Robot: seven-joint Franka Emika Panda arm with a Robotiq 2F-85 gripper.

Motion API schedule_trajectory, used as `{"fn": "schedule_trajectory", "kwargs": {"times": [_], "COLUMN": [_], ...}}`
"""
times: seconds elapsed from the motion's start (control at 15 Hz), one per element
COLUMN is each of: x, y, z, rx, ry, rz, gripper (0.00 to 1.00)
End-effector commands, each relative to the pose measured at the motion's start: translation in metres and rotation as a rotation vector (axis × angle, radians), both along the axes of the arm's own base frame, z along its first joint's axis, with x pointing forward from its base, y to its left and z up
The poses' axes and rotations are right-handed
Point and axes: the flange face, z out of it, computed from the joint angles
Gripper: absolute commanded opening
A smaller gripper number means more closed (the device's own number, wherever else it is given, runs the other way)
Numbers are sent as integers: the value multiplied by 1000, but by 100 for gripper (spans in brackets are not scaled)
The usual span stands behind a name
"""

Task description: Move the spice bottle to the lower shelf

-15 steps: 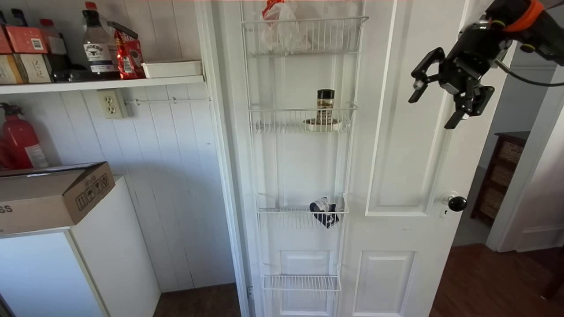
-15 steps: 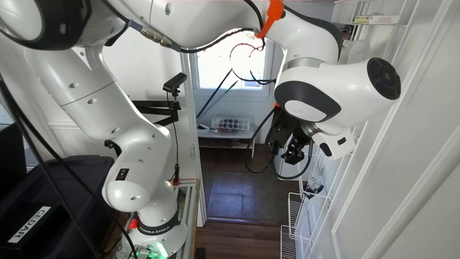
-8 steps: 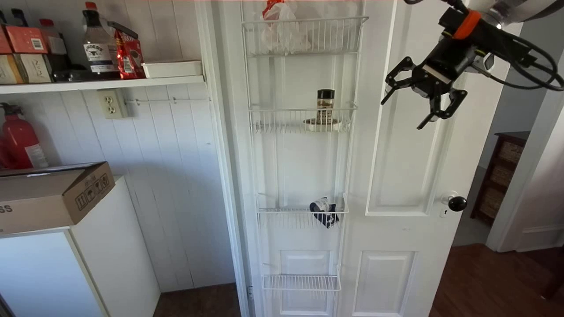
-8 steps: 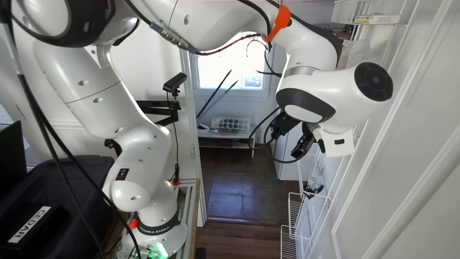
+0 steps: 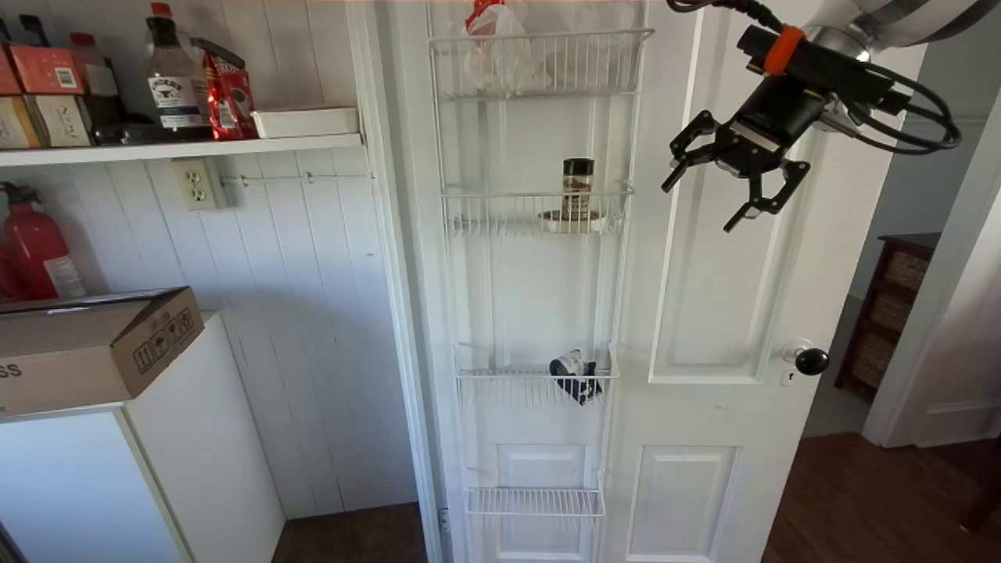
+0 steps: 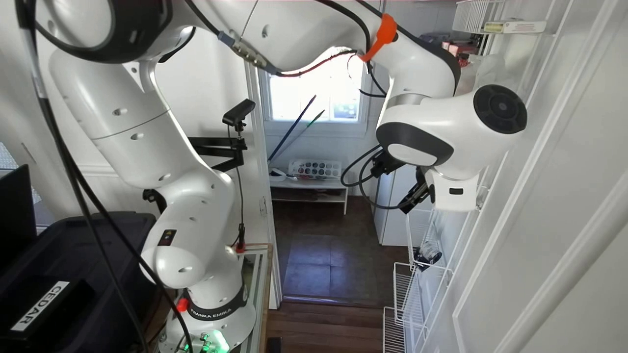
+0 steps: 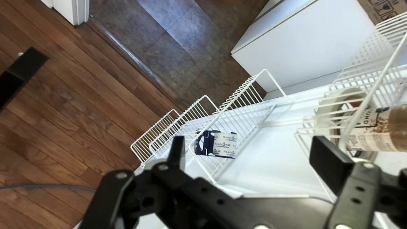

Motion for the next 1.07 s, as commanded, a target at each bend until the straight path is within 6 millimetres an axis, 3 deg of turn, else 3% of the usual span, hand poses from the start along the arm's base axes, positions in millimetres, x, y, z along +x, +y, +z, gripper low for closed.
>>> {"fn": "schedule_trajectory", "kwargs": {"times": [0.0, 0.47, 1.0], "x": [0, 9, 25], "y": [0, 10, 9], "z": [0, -3, 8], "rx": [1, 78, 370], "ry": [1, 291, 413], "rz": [-1, -313, -546], "gripper": [100, 100, 100]}}
